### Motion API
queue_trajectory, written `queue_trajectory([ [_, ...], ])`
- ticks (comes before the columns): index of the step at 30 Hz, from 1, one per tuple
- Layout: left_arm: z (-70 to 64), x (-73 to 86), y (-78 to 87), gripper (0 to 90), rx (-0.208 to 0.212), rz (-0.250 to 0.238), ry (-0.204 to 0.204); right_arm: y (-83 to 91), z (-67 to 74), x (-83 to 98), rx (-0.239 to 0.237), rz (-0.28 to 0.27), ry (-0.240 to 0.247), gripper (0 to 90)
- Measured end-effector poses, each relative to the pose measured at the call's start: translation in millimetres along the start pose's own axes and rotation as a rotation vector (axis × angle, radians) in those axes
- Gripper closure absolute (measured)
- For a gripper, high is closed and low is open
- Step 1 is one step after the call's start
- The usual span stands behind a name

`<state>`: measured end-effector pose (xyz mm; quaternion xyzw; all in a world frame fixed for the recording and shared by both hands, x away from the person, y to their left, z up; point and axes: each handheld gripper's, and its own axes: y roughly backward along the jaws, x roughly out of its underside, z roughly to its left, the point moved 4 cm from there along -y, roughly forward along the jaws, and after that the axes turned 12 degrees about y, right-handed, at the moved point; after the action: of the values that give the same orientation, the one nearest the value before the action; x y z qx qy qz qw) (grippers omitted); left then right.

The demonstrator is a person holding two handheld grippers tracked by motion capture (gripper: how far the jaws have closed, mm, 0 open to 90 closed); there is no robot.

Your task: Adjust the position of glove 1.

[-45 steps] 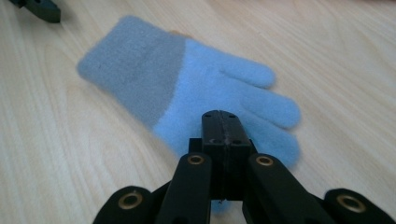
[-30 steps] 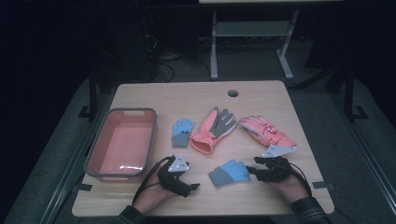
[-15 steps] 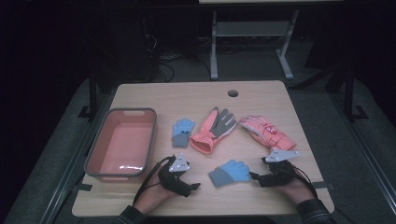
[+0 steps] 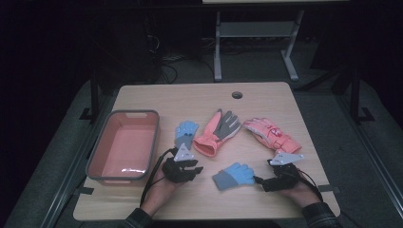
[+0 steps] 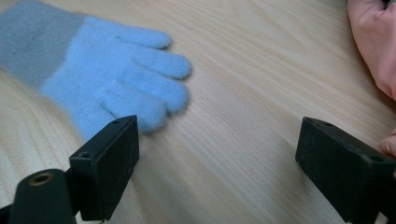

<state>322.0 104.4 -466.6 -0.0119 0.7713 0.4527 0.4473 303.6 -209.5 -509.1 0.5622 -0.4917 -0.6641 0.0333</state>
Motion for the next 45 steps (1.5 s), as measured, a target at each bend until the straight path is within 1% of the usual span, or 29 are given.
queue_trajectory([
  [1,0.0,0.0,0.0,80.1,0.0,0.0,0.0,0.0,0.0,0.0,0.0,0.0,0.0,12.8],
  [2,3.4,-9.8,-0.5,86.2,-0.023,-0.016,0.029,0.0,0.0,0.0,0.0,0.0,0.001,12.8],
  [3,3.4,-9.8,-0.5,89.4,-0.023,-0.016,0.029,0.0,0.0,0.0,0.0,0.0,0.0,12.8],
  [7,15.5,-29.4,-2.1,89.5,-0.063,-0.038,0.057,0.0,0.0,0.0,-0.001,0.0,0.0,12.7],
  [10,22.8,-41.2,-5.7,89.5,-0.073,-0.059,0.051,0.0,-0.2,0.2,0.0,0.001,0.004,12.7],
  [11,29.8,-49.8,-9.7,89.4,-0.093,-0.078,0.059,0.0,0.0,0.0,-0.001,0.0,0.0,12.7],
  [12,29.8,-49.8,-9.7,89.5,-0.093,-0.078,0.059,0.0,0.0,0.0,-0.001,0.0,0.0,12.7],
  [13,36.9,-56.8,-12.5,89.5,-0.104,-0.089,0.072,0.0,0.0,0.0,0.0,0.0,0.0,12.7],
  [14,36.9,-56.8,-12.5,89.4,-0.104,-0.089,0.072,0.0,0.0,0.0,0.0,0.0,0.0,12.7],
  [15,45.2,-63.0,-15.3,89.5,-0.118,-0.096,0.081,0.0,0.1,0.0,-0.001,0.001,-0.001,12.7],
  [17,48.1,-64.9,-16.6,89.5,-0.12,-0.1,0.093,0.0,0.0,0.0,-0.001,0.0,0.0,12.7],
  [18,58.0,-69.0,-20.6,89.4,-0.152,-0.094,0.101,0.0,0.0,0.0,-0.001,0.0,0.0,12.7],
  [19,58.0,-69.0,-20.6,89.4,-0.152,-0.094,0.101,0.0,0.0,0.0,-0.001,0.0,0.0,12.7],
  [20,62.2,-69.6,-23.2,89.4,-0.151,-0.087,0.114,0.0,0.0,0.0,-0.001,0.0,0.0,12.6],
  [21,68.1,-68.4,-30.3,89.5,-0.16,-0.062,0.125,0.0,0.0,0.0,-0.001,0.0,0.0,12.7],
  [22,70.2,-66.9,-33.9,89.4,-0.162,-0.044,0.123,0.0,0.0,0.0,-0.001,0.0,-0.001,12.7],
  [26,71.5,-62.1,-42.2,89.4,-0.148,-0.016,0.127,-0.1,0.1,0.0,-0.001,0.0,-0.001,12.6],
  [28,68.2,-59.0,-46.2,89.4,-0.109,-0.004,0.141,-0.2,0.1,0.0,0.0,-0.001,-0.002,12.7],
  [29,68.2,-59.0,-46.2,89.4,-0.109,-0.004,0.141,-0.2,0.1,0.0,0.0,-0.001,-0.002,12.7],
  [31,63.7,-57.7,-49.2,89.4,-0.079,0.007,0.141,-0.1,0.1,0.0,-0.001,-0.001,-0.002,12.6],
  [32,61.7,-57.2,-50.3,89.4,-0.066,0.021,0.124,-0.2,0.1,0.0,-0.001,-0.001,-0.001,12.6],
  [34,55.6,-57.5,-52.8,89.5,-0.037,0.018,0.135,-0.2,0.1,0.0,-0.001,-0.001,0.0,12.4],
  [36,50.6,-57.8,-55.9,89.5,-0.015,0.022,0.119,-0.3,0.2,0.0,-0.001,-0.001,0.001,12.3],
  [37,47.7,-57.9,-57.7,89.5,-0.011,0.022,0.123,-0.2,0.3,-0.1,-0.001,-0.001,-0.001,12.3],
  [38,43.4,-58.6,-61.0,89.5,0.001,0.026,0.109,-0.2,0.2,-0.1,-0.001,-0.001,0.0,12.3],
  [41,39.4,-59.2,-63.4,89.5,0.009,0.029,0.106,-0.3,0.3,-0.1,-0.002,-0.001,0.0,12.1],
  [43,40.9,-60.4,-63.6,89.4,-0.018,0.034,0.09,-0.3,0.2,-0.1,-0.002,-0.001,0.001,12.1],
  [44,40.9,-60.4,-63.6,89.4,-0.018,0.034,0.09,-0.3,0.2,-0.1,-0.002,-0.001,0.001,12.1],
  [45,44.6,-61.3,-62.1,89.4,-0.035,0.029,0.092,-0.3,0.3,-0.1,-0.002,-0.001,0.0,12.0],
])
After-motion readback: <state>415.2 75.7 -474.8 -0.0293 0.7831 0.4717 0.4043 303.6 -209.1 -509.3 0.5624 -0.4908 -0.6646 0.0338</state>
